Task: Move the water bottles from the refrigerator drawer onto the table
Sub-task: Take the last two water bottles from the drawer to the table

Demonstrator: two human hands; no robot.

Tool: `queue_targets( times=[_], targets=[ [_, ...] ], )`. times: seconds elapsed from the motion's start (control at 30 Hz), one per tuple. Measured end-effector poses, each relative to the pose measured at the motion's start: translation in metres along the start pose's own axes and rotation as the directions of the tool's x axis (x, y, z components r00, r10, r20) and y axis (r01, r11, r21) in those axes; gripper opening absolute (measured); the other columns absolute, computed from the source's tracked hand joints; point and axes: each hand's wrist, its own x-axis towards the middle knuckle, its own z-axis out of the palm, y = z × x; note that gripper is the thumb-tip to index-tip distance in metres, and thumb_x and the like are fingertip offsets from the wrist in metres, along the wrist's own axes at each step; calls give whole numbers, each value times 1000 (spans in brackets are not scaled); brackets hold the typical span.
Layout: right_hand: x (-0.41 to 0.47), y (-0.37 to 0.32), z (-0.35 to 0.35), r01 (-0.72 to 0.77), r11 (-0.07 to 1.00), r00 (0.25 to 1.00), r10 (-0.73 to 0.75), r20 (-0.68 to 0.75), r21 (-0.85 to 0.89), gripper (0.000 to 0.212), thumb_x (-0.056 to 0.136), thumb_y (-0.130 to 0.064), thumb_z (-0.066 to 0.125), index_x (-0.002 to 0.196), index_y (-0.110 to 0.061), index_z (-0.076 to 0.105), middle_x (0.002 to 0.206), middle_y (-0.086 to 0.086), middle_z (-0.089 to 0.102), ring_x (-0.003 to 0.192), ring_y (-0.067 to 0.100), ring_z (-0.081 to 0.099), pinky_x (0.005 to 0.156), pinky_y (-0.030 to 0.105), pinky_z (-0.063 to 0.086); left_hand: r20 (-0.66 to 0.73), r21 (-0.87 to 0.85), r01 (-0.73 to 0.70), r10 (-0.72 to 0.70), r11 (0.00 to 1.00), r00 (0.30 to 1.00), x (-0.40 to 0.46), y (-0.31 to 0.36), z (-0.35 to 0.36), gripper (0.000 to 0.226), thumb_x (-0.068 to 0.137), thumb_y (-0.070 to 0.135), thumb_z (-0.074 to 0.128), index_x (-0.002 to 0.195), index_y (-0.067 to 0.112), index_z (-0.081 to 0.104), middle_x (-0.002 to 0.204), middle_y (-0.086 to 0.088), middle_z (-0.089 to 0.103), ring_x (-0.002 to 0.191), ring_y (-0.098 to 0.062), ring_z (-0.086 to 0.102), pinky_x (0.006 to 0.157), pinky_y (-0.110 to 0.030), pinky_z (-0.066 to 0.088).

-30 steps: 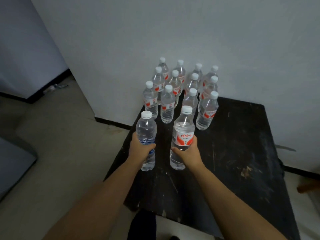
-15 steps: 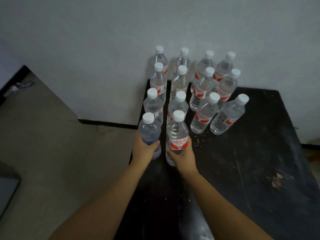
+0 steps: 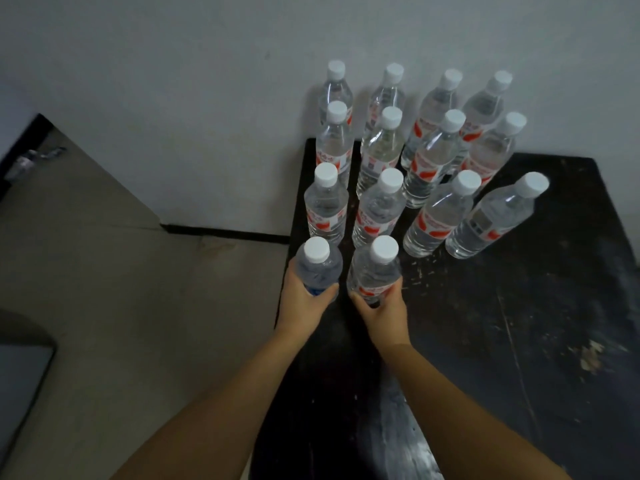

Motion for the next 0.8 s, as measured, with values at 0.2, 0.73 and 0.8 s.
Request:
queue_targets(
  times=[0.2, 0.73, 0.8],
  targets=[
    [0, -2, -4, -29, 999, 999, 30, 30, -32, 84, 79, -14, 76, 146, -27, 26, 143, -3, 48, 130, 10, 45, 110, 30, 37, 39, 1, -18, 18, 1000, 999, 3, -8, 3, 67, 75, 2, 76, 133, 9, 44, 124, 4, 51, 118, -9, 49, 80, 6, 37],
    [-20, -7, -53, 9, 803, 987, 88, 133, -596, 78, 89, -25, 64, 152, -21, 18, 157, 3, 25, 143, 22, 28, 116, 38, 32, 245, 534, 285, -468, 796, 849, -26, -9, 0, 57, 93, 33, 58, 139, 5, 38, 136, -13, 49, 122, -29, 52, 99, -32, 43],
    [-26, -12, -67, 28, 691, 989, 87, 122, -723, 56, 93, -28, 56, 145, -18, 35, 147, 8, 40, 133, 25, 41, 107, 38, 41, 347, 601, 122, -396, 790, 850, -35, 4, 9, 16, 95, 30, 53, 101, 16, 59, 99, -4, 62, 98, -22, 60, 91, -30, 47]
  ],
)
